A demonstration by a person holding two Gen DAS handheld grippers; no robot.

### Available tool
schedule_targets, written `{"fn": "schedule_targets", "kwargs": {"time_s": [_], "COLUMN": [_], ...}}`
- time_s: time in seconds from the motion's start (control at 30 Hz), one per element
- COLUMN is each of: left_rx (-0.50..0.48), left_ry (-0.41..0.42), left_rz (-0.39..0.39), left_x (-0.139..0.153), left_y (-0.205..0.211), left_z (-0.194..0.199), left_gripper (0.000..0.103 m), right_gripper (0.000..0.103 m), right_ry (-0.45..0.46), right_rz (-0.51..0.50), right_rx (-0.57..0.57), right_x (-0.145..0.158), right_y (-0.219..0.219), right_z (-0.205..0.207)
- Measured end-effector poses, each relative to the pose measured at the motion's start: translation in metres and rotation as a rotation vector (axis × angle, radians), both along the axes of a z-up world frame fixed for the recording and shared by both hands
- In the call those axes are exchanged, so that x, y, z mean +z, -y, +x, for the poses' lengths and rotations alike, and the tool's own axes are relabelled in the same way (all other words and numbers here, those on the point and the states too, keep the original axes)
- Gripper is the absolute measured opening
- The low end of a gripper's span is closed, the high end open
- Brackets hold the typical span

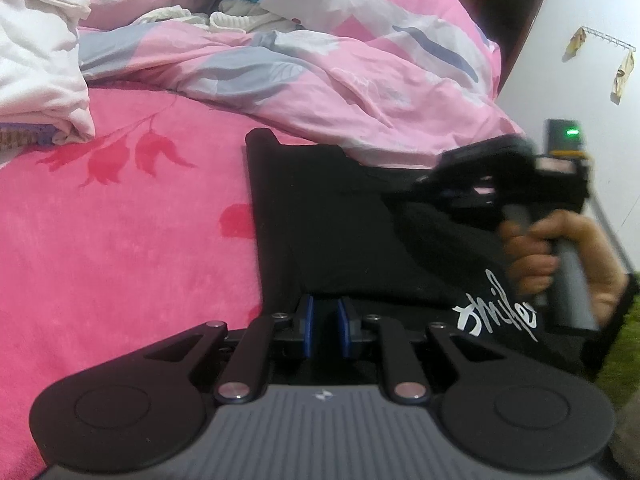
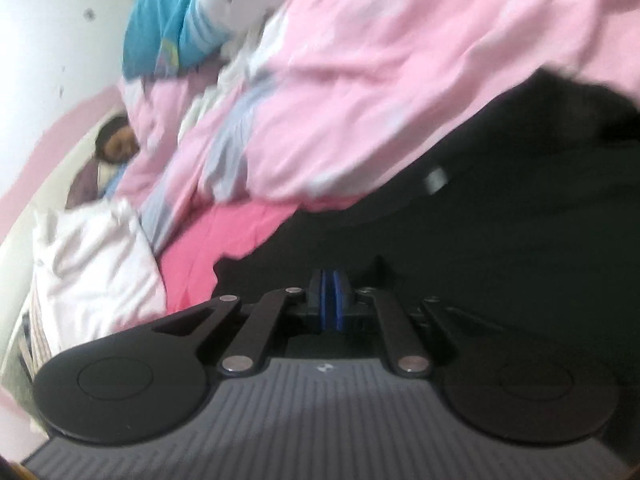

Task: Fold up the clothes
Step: 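Close the left gripper on the shirt edge while the right gripper smooths the printed side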

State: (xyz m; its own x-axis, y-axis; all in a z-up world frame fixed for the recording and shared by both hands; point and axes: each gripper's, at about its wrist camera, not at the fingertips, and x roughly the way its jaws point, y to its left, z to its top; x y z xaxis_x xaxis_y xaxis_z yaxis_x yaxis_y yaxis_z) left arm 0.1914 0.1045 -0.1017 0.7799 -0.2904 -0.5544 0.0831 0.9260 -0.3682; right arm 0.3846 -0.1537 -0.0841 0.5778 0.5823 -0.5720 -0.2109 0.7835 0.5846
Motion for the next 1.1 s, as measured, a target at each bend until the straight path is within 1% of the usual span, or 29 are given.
{"fn": "schedule_targets", "kwargs": {"time_s": [0.03, 0.1, 0.13, 0.17, 0.23, 0.33, 0.43, 0.5, 0.57, 0.63, 0.67, 0.7, 0.73, 0.77, 0.87, 0.9, 0.93, 0.97, 1.0, 1.07, 1.1], "left_rx": [0.000, 0.000, -0.001, -0.002, -0.002, 0.000, 0.001, 0.002, 0.002, 0.001, 0.001, 0.001, 0.001, 0.001, 0.002, 0.002, 0.002, 0.002, 0.002, 0.003, 0.003], "left_ry": [0.000, 0.000, 0.001, 0.001, 0.001, 0.000, 0.000, 0.000, 0.000, 0.000, 0.000, -0.001, -0.001, -0.001, -0.002, -0.001, -0.001, -0.001, -0.001, -0.002, -0.002], "left_rz": [-0.005, -0.013, -0.016, -0.019, -0.028, -0.035, -0.038, -0.040, -0.043, -0.046, -0.048, -0.049, -0.051, -0.052, -0.054, -0.055, -0.056, -0.058, -0.060, -0.066, -0.068], "left_x": [0.000, -0.001, -0.001, -0.001, -0.001, -0.002, -0.002, -0.002, -0.002, -0.002, -0.002, -0.002, -0.002, -0.002, -0.002, -0.002, -0.002, -0.002, -0.003, -0.003, -0.003], "left_y": [-0.001, -0.002, -0.002, -0.003, -0.004, -0.004, -0.004, -0.005, -0.005, -0.006, -0.006, -0.006, -0.006, -0.007, -0.007, -0.007, -0.007, -0.008, -0.008, -0.009, -0.009], "left_z": [0.000, 0.000, 0.000, 0.000, 0.000, 0.000, 0.000, 0.000, 0.000, 0.000, 0.000, -0.001, -0.001, -0.001, 0.000, 0.000, 0.000, 0.000, 0.000, 0.000, 0.000], "left_gripper": [0.016, 0.016, 0.016, 0.016, 0.016, 0.016, 0.016, 0.016, 0.016, 0.016, 0.016, 0.016, 0.016, 0.016, 0.016, 0.016, 0.016, 0.016, 0.016, 0.016, 0.016], "right_gripper": [0.000, 0.000, 0.003, 0.005, 0.005, 0.005, 0.005, 0.005, 0.000, 0.000, 0.001, 0.005, 0.005, 0.005, 0.005, 0.005, 0.005, 0.001, 0.000, 0.000, 0.006], "right_ry": [-0.003, 0.011, 0.019, 0.036, 0.064, 0.085, 0.058, 0.028, 0.002, -0.024, -0.037, -0.025, 0.000, 0.003, -0.023, -0.039, -0.061, -0.086, -0.108, -0.091, -0.077], "right_rz": [-0.030, -0.042, -0.060, -0.077, -0.073, -0.062, -0.034, -0.061, -0.038, -0.003, 0.014, -0.007, -0.046, -0.043, 0.017, 0.014, -0.014, -0.052, -0.059, -0.069, -0.077], "right_rx": [-0.033, -0.133, -0.184, -0.206, -0.176, -0.018, 0.135, 0.128, 0.026, -0.090, -0.148, -0.166, -0.166, -0.131, 0.022, 0.071, 0.087, 0.089, 0.065, 0.016, -0.007], "right_x": [-0.004, -0.006, -0.003, 0.002, 0.013, 0.022, 0.018, 0.010, 0.005, 0.000, -0.002, 0.002, 0.008, 0.011, 0.013, 0.009, 0.004, -0.002, -0.007, 0.001, 0.006], "right_y": [-0.001, 0.010, 0.015, 0.018, 0.015, -0.014, -0.042, -0.047, -0.027, -0.002, 0.010, 0.016, 0.020, 0.020, 0.010, 0.003, 0.002, 0.004, 0.012, 0.023, 0.028], "right_z": [0.005, 0.009, 0.008, 0.005, -0.004, -0.012, -0.009, 0.000, 0.004, 0.008, 0.010, 0.006, -0.002, -0.009, -0.031, -0.036, -0.040, -0.044, -0.047, -0.057, -0.063]}}
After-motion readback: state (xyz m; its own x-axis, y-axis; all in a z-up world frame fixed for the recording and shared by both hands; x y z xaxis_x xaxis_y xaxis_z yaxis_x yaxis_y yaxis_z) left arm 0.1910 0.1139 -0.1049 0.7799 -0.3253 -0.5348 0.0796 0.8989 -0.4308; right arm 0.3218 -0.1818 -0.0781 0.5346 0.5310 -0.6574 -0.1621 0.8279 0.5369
